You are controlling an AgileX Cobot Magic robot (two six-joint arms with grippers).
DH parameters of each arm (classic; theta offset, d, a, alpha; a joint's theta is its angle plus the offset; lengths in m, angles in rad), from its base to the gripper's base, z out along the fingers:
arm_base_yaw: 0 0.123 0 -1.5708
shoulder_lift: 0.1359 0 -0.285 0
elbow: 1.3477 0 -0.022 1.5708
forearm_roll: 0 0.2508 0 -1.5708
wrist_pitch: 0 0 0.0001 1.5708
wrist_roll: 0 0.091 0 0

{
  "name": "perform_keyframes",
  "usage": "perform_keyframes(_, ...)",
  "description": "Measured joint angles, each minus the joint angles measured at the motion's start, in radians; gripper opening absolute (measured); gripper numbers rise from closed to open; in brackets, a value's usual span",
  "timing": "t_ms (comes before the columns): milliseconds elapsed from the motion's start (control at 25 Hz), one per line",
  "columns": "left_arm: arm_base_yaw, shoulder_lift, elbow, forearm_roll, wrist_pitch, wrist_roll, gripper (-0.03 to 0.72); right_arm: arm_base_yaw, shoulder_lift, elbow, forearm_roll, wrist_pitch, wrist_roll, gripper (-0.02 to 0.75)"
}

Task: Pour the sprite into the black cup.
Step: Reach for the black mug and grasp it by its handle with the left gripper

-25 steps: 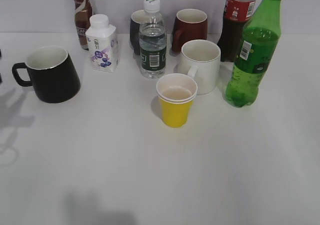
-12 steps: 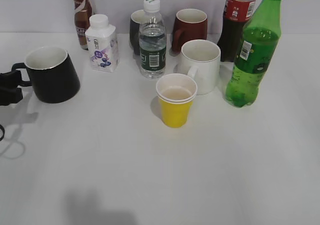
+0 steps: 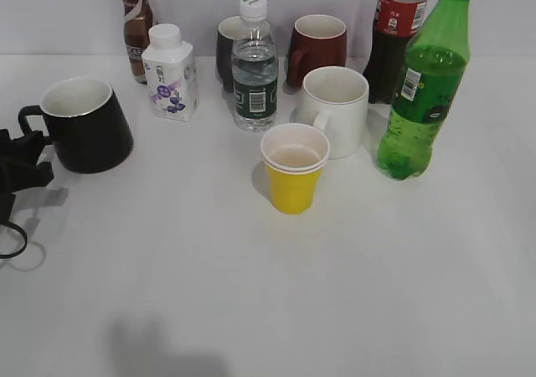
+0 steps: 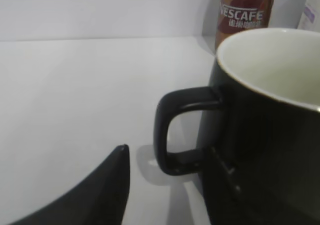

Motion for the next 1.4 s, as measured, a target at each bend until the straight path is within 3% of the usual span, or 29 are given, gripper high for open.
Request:
perform_keyframes(480, 0.0, 0.067, -0.109, -0.011, 0.001, 0.001, 0.353, 0.0, 0.0, 0.0, 0.0, 0.0, 0.0, 0.483)
perform_keyframes(920, 0.0, 0.138, -0.239, 0.01, 0.105, 0.001, 0.201, 0.0, 0.0, 0.0, 0.0, 0.0, 0.0, 0.483)
perform_keyframes(1080, 0.002, 0.142, -0.242, 0.022, 0.097, -0.001, 0.063, 0.0, 0.0, 0.0, 0.0, 0.0, 0.0, 0.483)
perform_keyframes(1400, 0.004, 0.076, -0.233, 0.094, 0.146, 0.014, 0.058, 0.0, 0.0, -0.016, 0.047, -0.066, -0.042, 0.483)
